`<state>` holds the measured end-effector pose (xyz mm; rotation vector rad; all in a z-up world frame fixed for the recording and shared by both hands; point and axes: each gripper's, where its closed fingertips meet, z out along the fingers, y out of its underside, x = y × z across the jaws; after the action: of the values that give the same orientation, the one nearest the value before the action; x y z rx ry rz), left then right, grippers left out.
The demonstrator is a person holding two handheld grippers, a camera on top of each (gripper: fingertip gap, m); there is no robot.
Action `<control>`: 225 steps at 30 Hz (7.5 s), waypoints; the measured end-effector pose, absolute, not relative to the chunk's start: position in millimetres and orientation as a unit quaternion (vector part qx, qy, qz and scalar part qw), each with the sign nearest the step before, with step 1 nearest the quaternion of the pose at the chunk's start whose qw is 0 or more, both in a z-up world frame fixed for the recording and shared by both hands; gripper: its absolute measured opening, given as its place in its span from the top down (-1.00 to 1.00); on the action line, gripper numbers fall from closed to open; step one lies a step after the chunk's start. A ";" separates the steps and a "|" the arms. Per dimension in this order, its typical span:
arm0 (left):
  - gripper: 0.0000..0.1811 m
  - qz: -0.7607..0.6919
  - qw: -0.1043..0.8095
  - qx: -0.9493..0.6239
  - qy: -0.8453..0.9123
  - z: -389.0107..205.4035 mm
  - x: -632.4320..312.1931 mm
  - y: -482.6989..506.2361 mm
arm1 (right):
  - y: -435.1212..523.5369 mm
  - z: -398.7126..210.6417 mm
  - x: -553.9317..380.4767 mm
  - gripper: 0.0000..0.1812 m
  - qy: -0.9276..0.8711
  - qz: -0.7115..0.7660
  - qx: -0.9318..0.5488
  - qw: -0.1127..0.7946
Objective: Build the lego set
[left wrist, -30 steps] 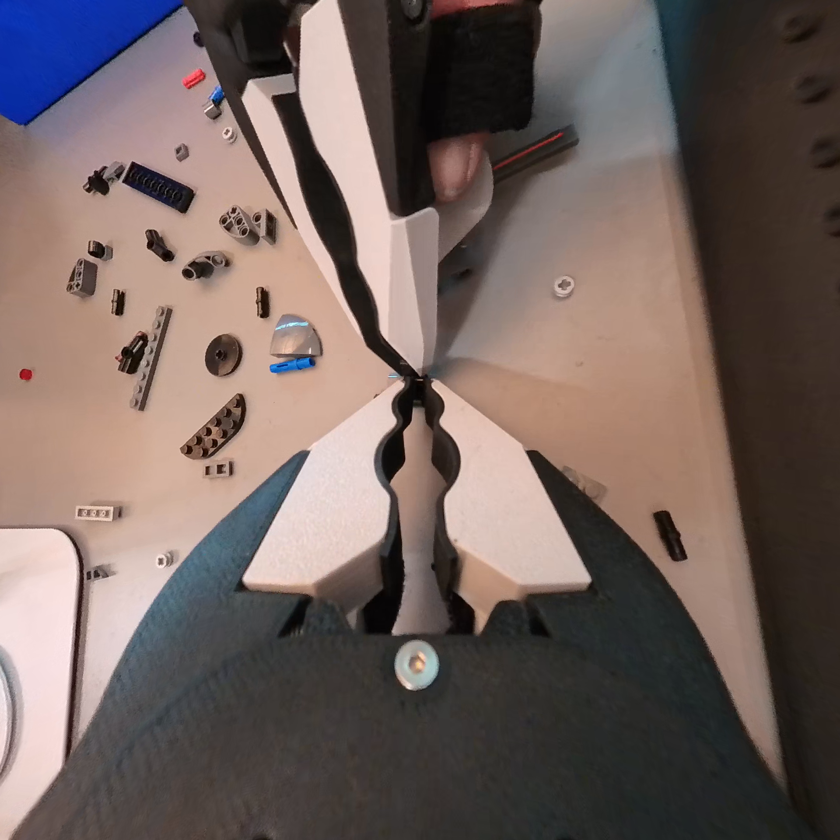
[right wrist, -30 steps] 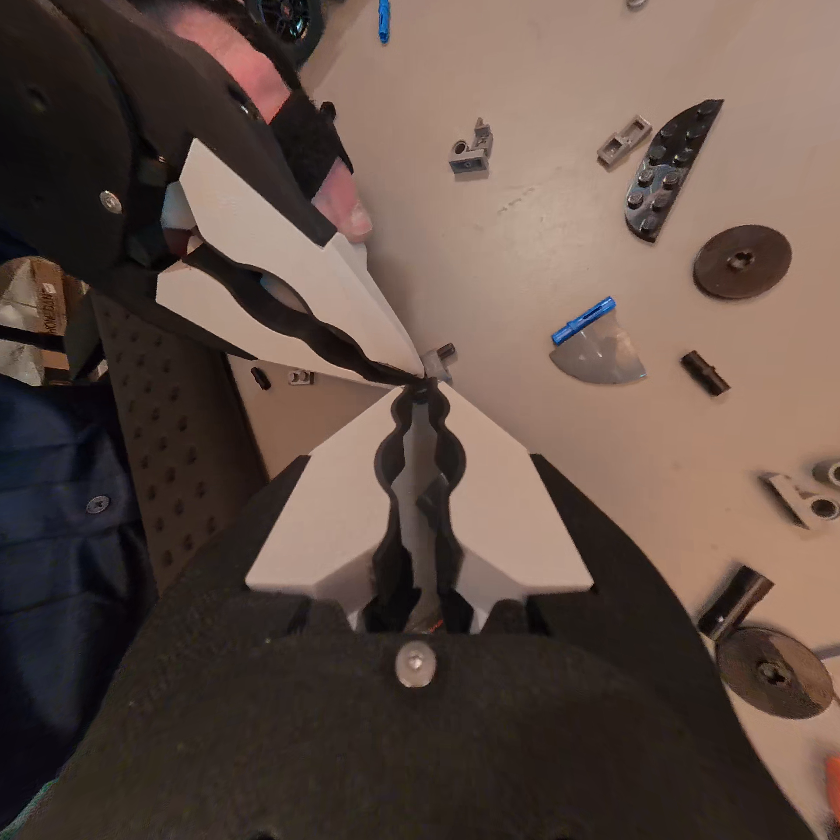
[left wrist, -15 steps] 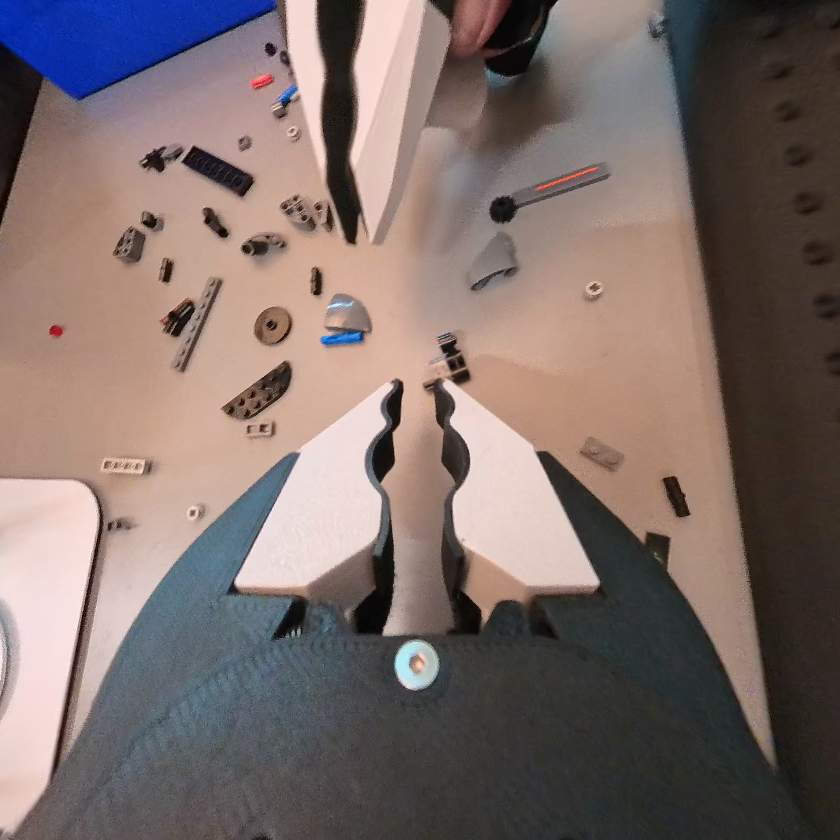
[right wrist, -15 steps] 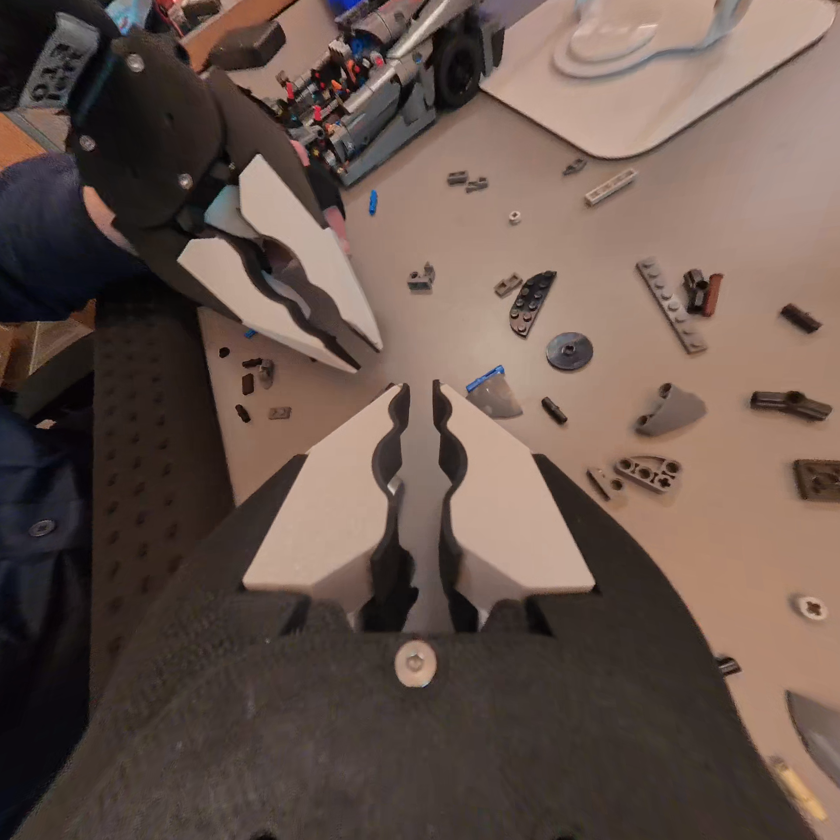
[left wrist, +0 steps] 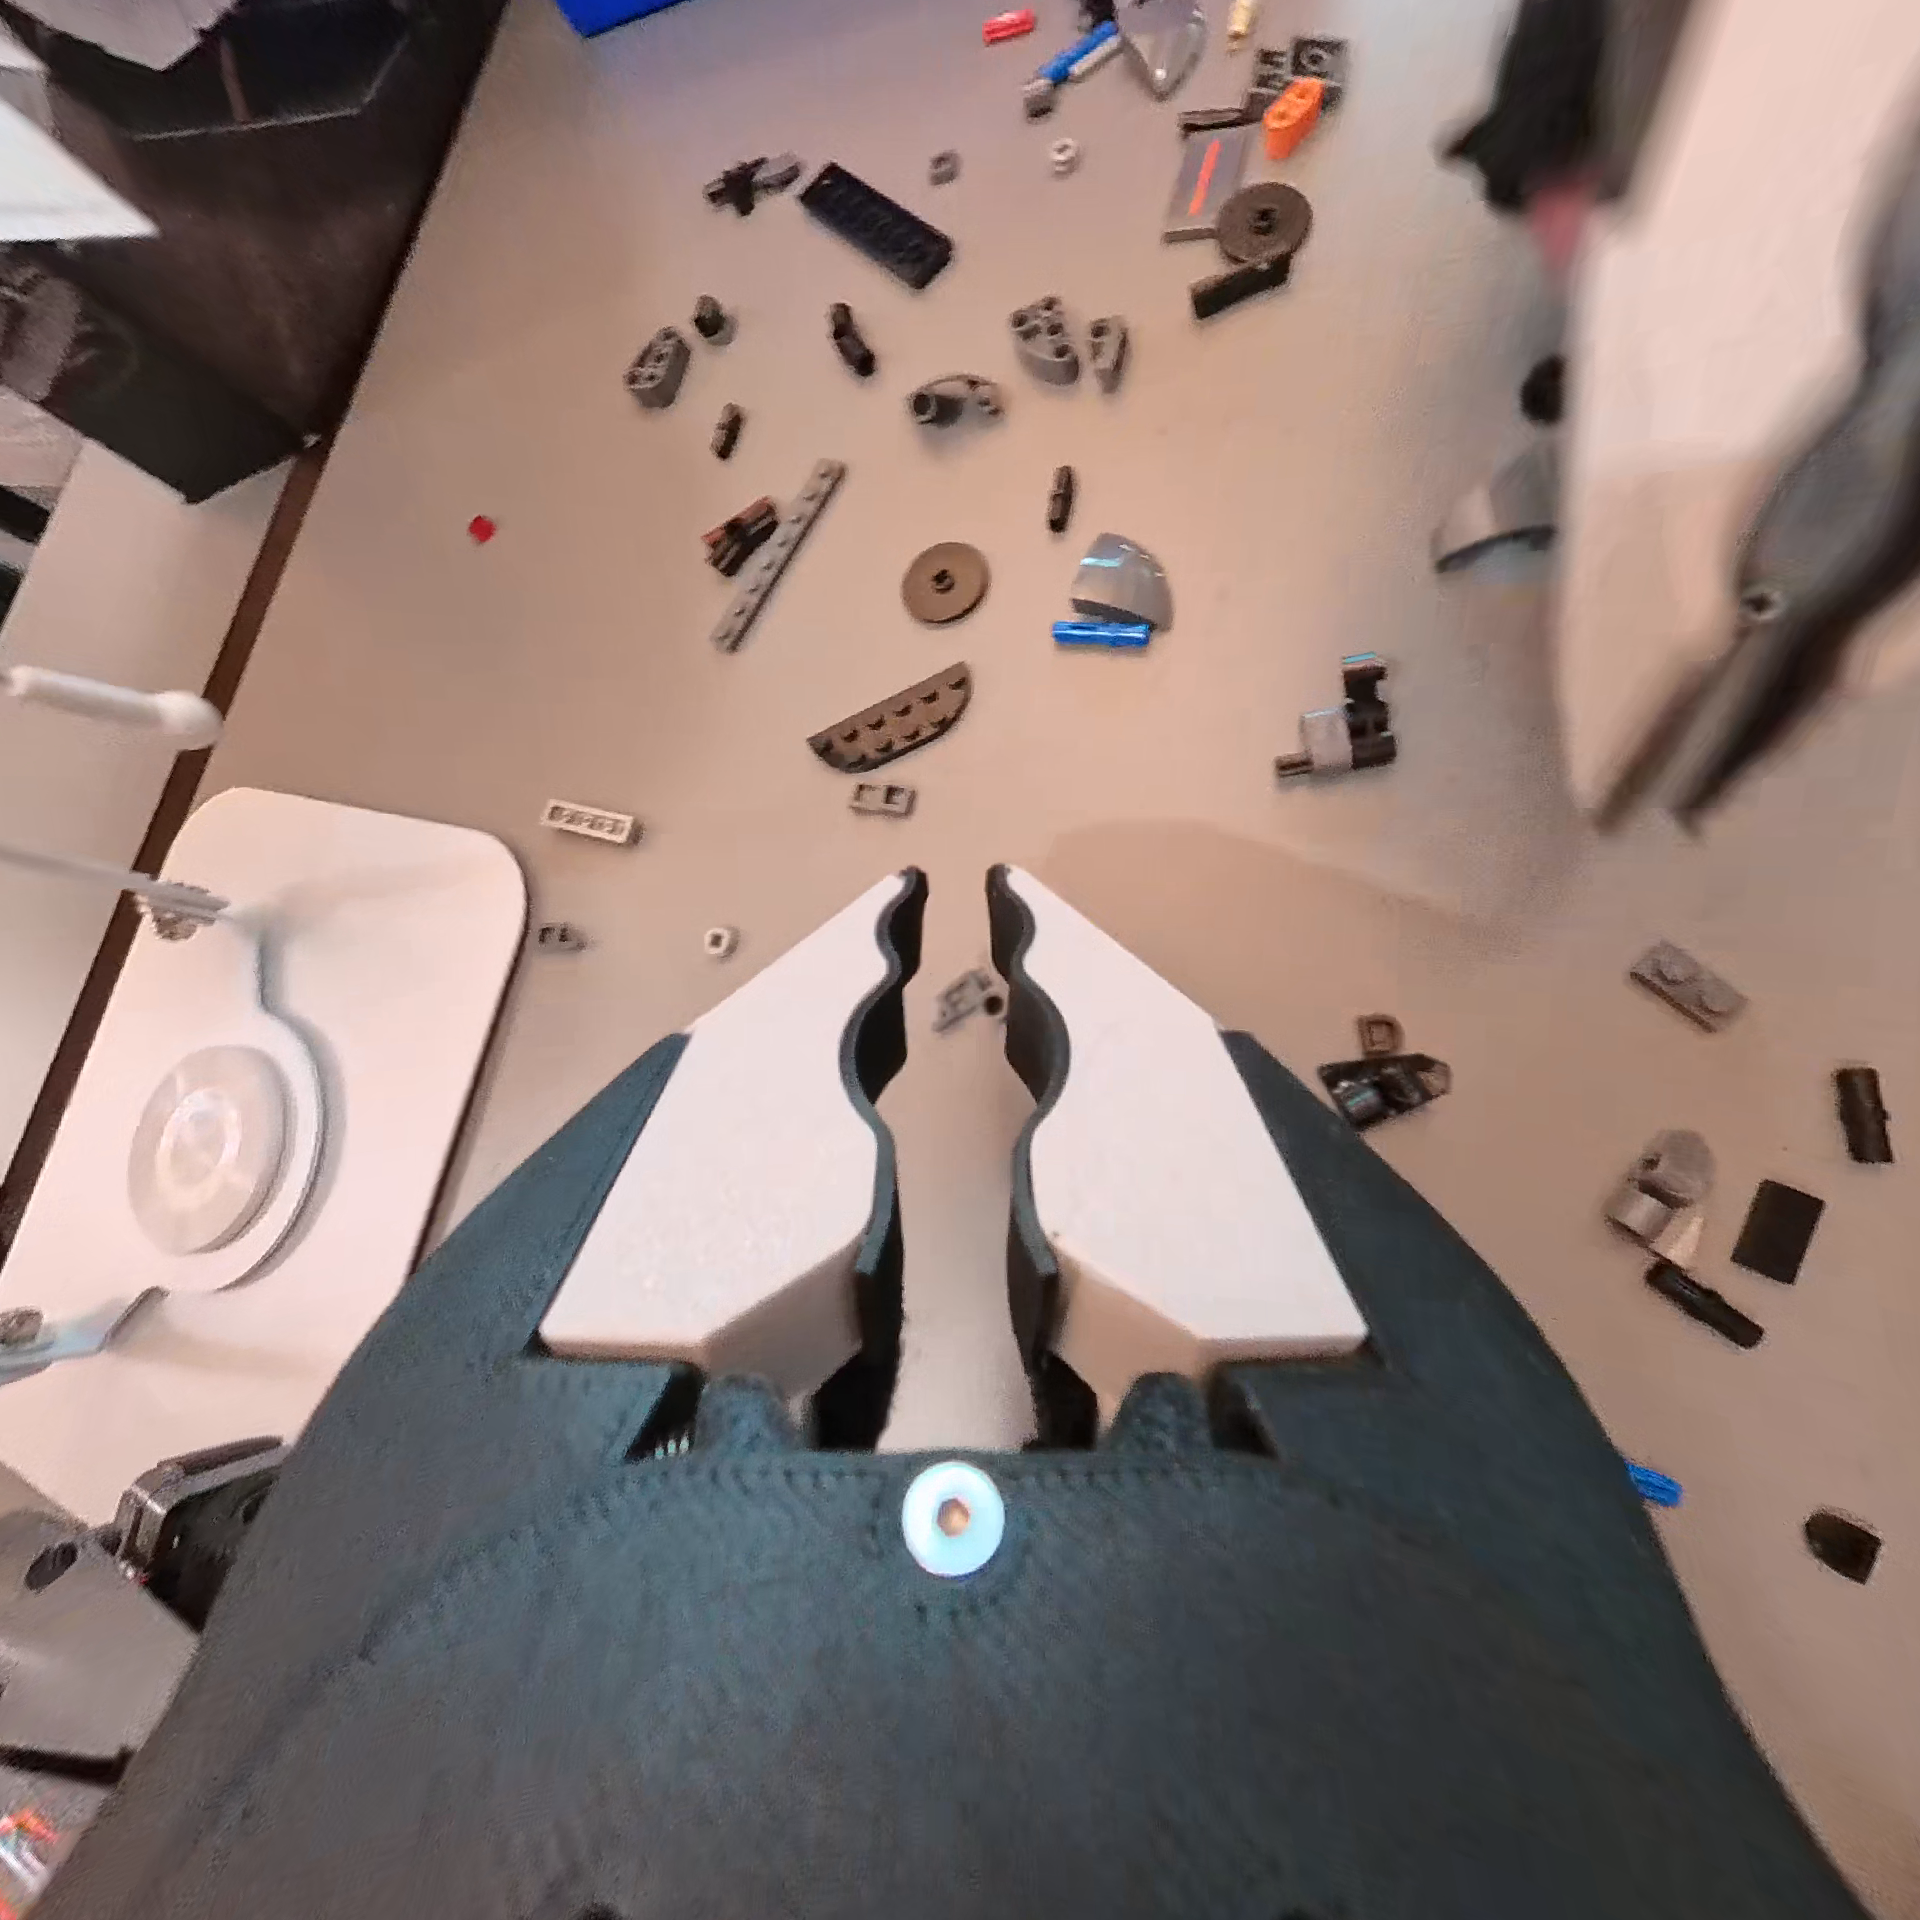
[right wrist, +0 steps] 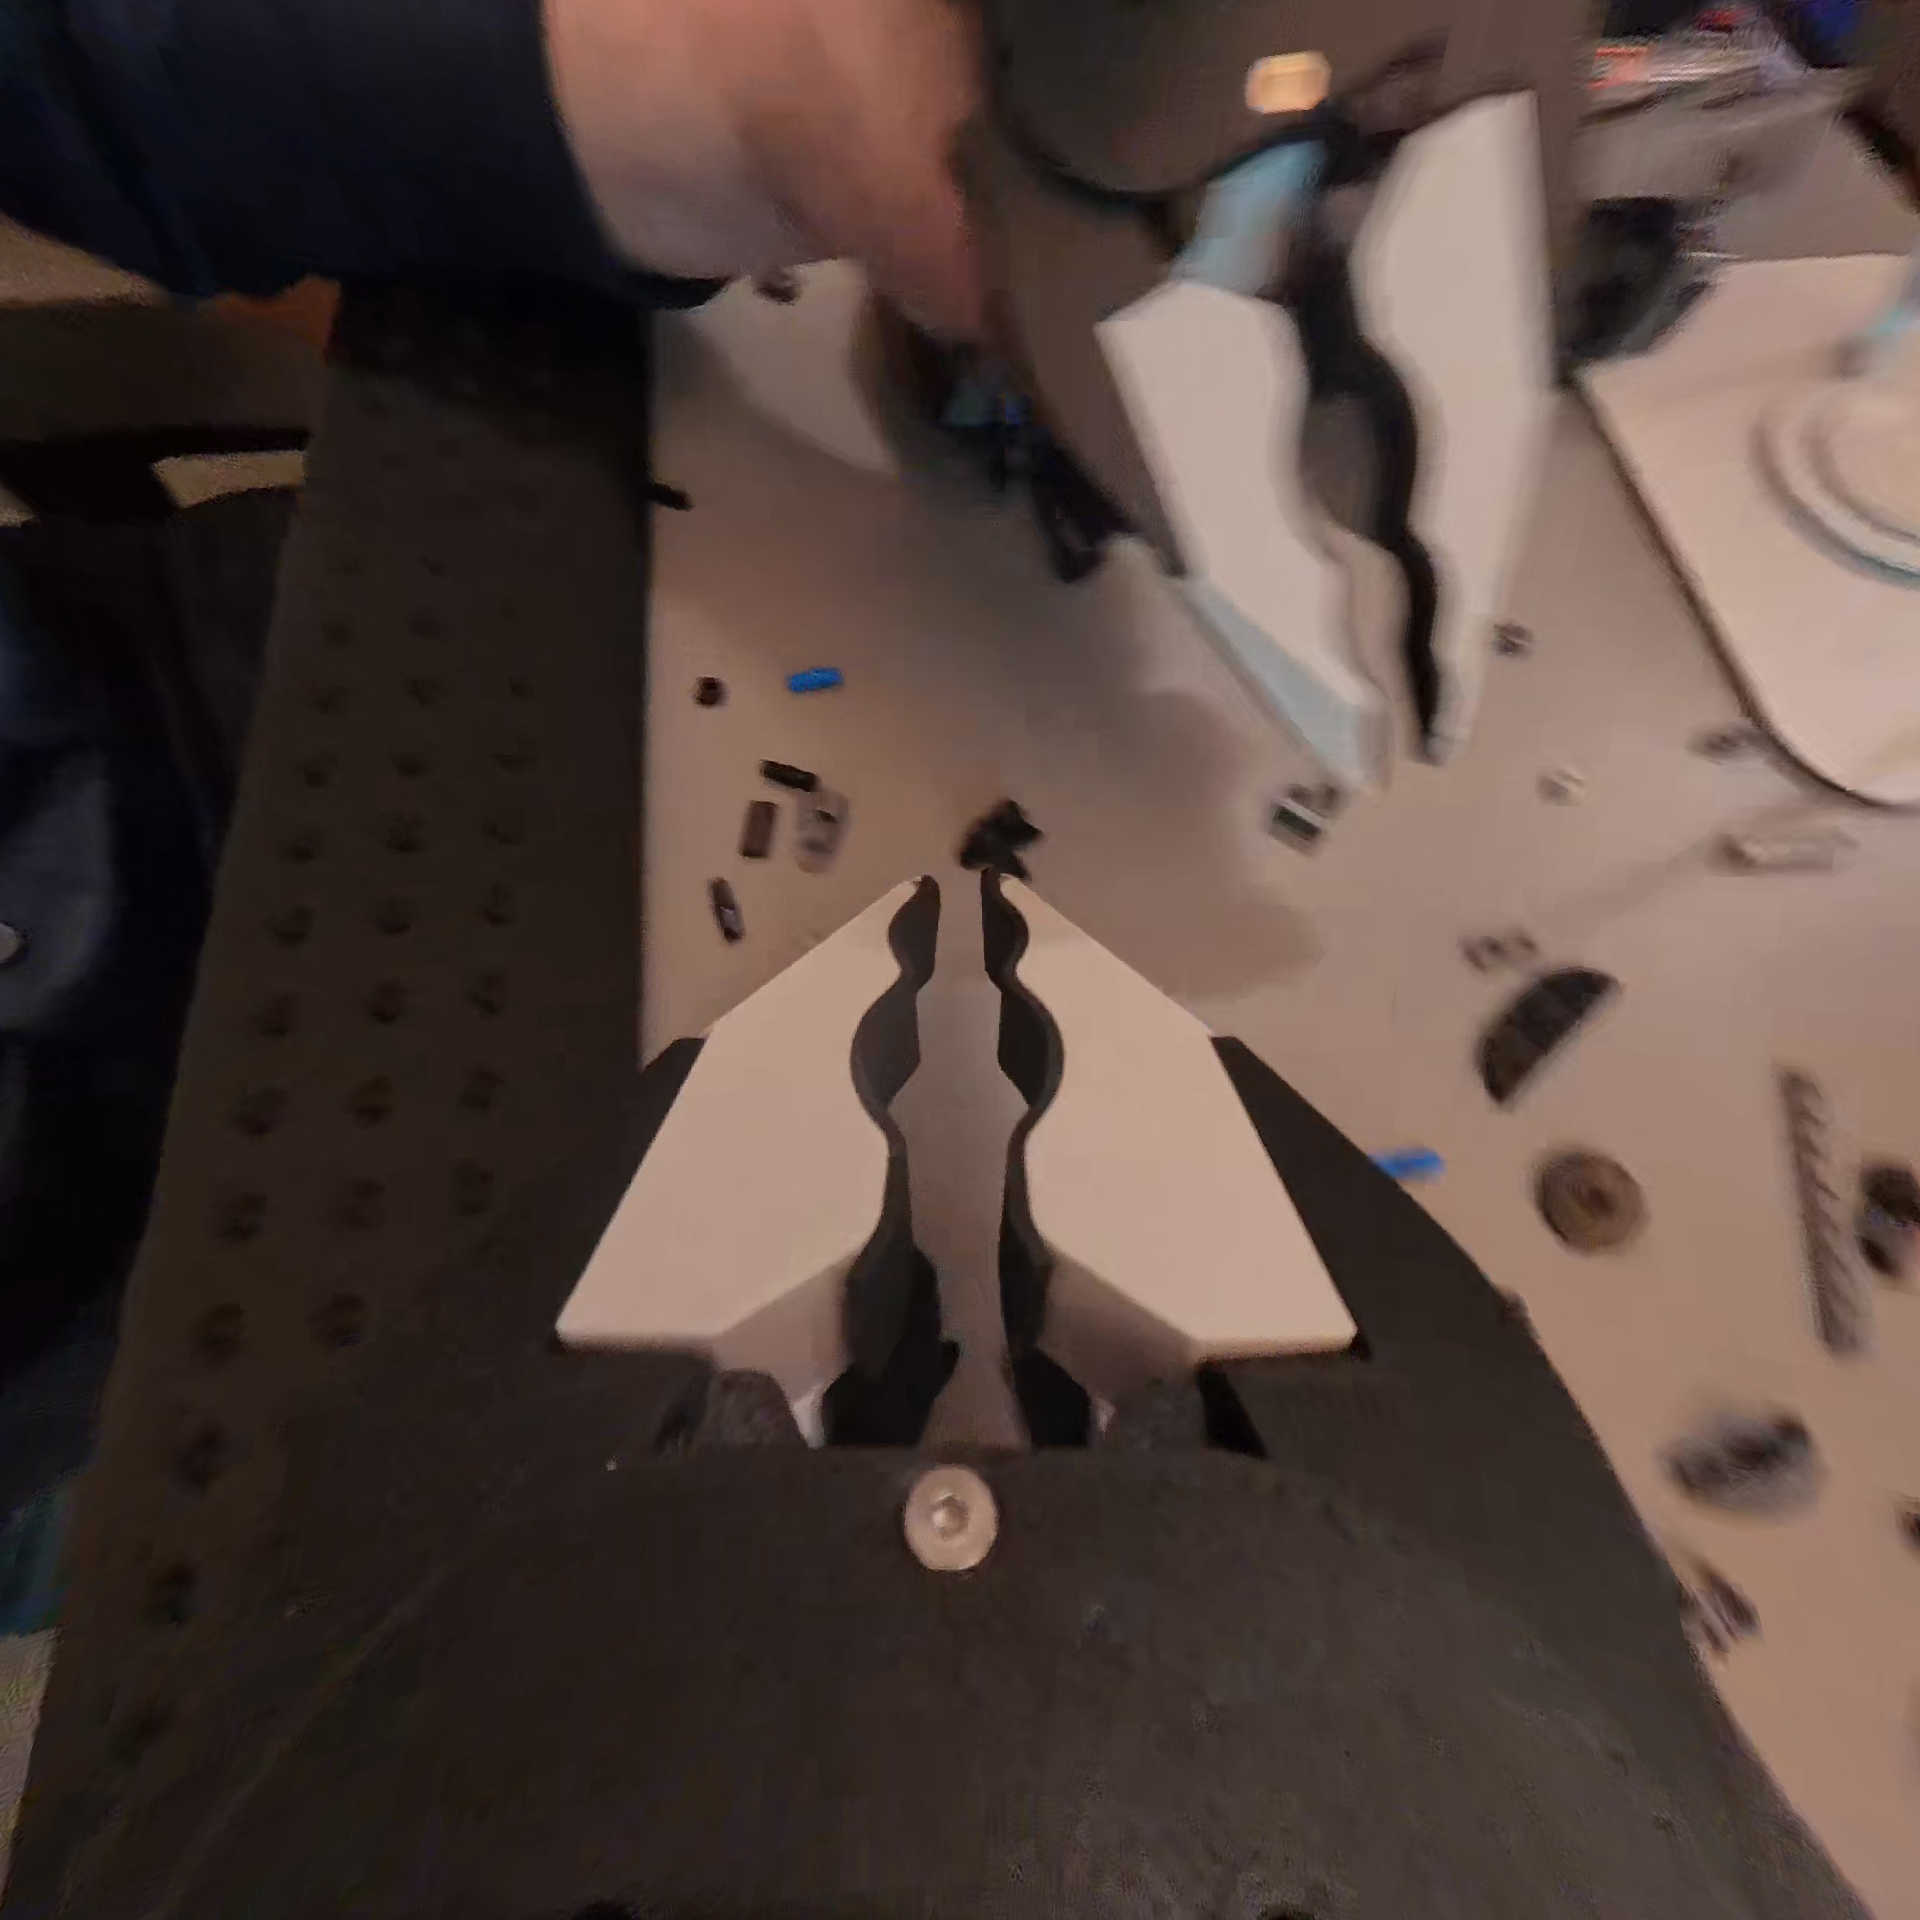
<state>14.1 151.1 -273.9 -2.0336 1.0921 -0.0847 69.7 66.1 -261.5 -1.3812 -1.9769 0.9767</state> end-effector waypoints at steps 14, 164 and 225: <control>0.92 -0.027 0.445 -0.807 0.388 -258.9 -1.3 162.8 | -31.0 -317.8 13.1 0.92 -0.833 0.284 -0.447 0.160; 0.97 0.185 0.542 -0.550 0.608 -233.5 99.1 120.8 | 111.8 -232.1 95.5 0.94 -0.580 0.525 -0.577 0.234; 1.00 -0.526 0.422 -0.684 0.280 -205.4 99.5 117.1 | 116.8 -210.0 88.6 0.94 -0.699 0.222 -0.430 0.527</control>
<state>99.5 117.1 -205.4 -1.7119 0.7020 -1.3161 88.6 116.8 -210.0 -1.0266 -1.6705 0.5299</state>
